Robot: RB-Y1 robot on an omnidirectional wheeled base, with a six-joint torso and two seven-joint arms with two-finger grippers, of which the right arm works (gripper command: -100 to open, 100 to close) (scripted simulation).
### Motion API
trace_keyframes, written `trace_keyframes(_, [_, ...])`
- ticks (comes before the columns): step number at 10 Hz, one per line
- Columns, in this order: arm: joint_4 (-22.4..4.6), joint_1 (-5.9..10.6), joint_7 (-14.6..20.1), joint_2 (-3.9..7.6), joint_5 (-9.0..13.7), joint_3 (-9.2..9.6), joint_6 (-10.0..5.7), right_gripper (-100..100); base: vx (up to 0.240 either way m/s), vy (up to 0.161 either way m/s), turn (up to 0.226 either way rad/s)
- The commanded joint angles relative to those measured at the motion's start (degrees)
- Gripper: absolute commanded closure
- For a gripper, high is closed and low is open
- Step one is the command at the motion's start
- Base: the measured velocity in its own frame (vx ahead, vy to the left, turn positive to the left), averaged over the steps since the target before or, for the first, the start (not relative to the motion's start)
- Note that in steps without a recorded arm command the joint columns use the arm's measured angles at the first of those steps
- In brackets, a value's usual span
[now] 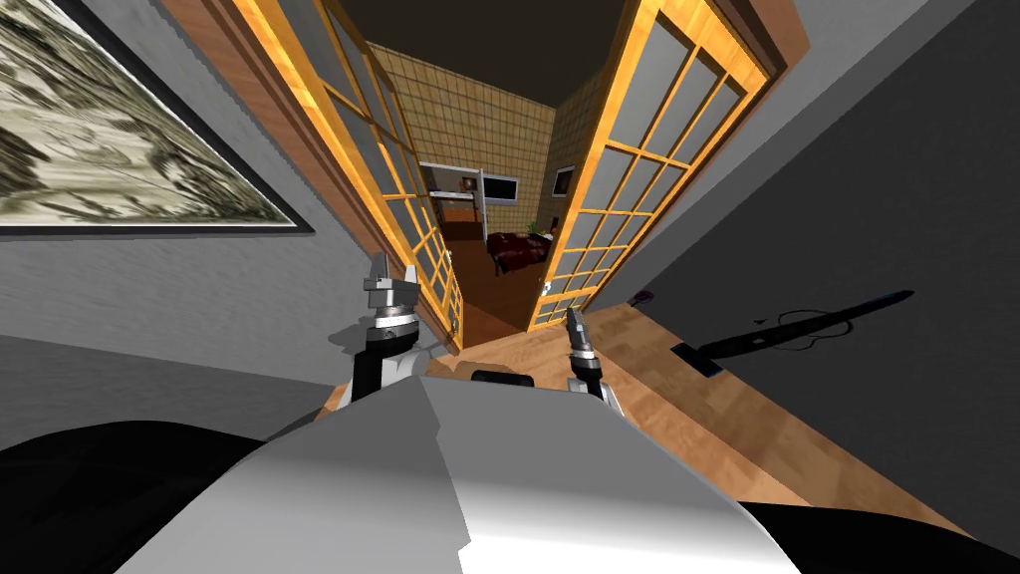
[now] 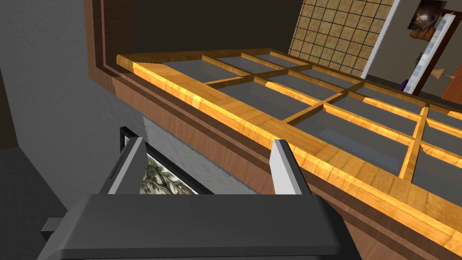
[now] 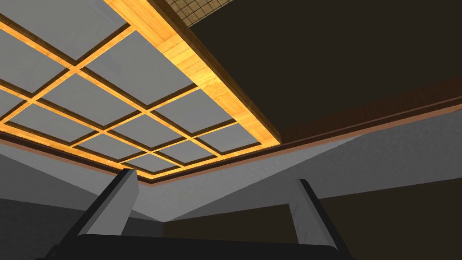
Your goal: Push the door open
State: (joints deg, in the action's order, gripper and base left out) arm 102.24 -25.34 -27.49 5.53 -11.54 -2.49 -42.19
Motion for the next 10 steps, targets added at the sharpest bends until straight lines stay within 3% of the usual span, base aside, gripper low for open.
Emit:
trace_keyframes(1, [-2.4, 0.23, -1.8, 0.26, -1.0, -0.51, -0.98, -100, 0.093, -0.048, 0.066])
trace_keyframes(10, [-17.3, 3.07, -11.6, 1.66, -6.4, -3.66, -6.18, -100, 0.089, -0.055, 0.072])
